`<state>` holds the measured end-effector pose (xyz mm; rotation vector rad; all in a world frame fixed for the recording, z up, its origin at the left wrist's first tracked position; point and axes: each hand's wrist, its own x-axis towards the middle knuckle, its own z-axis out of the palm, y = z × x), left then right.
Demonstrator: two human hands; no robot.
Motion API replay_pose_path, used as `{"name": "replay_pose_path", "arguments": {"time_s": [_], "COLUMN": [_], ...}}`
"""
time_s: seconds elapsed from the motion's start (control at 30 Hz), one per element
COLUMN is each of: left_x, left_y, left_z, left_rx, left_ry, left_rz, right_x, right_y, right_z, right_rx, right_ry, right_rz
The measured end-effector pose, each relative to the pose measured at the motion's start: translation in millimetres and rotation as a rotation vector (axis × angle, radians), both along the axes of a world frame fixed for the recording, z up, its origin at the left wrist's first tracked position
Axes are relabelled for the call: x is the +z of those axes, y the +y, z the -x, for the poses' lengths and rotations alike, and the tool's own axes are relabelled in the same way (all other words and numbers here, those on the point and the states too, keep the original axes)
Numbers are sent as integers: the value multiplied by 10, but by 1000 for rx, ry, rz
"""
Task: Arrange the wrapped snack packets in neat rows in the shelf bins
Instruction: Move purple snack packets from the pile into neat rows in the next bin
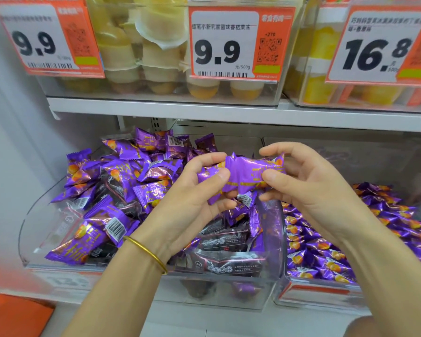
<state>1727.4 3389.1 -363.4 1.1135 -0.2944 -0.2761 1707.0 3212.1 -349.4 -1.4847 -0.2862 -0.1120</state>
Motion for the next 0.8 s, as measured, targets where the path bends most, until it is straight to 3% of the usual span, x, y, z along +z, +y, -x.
{"name": "replay_pose_path", "arguments": {"time_s": [0.13, 0.3, 0.47, 0.63, 0.7, 0.8], "left_x": [-15, -7, 94, 170, 134, 27], "left_y": [19, -55, -474, -1210, -1499, -1890], "left_z": [14, 25, 138, 236, 256, 256], "left_rx": [-17, 36, 4, -70, -89, -137], "left_ry": [-84, -201, -293, -296, -275, -184], "left_rz": [-45, -190, -259, -286, -293, -296], "right_x": [22, 112, 216, 396, 424, 339], "right_y": [-17, -140, -533, -1357, -1724, -2107], "right_z": [26, 82, 316, 725, 818, 790], "right_rx": [78, 51, 34, -166, -305, -350], "right_ry": [-44, -112, -75, -54, -8, 57], "right_rz": [83, 352, 416, 539, 720, 1257]}}
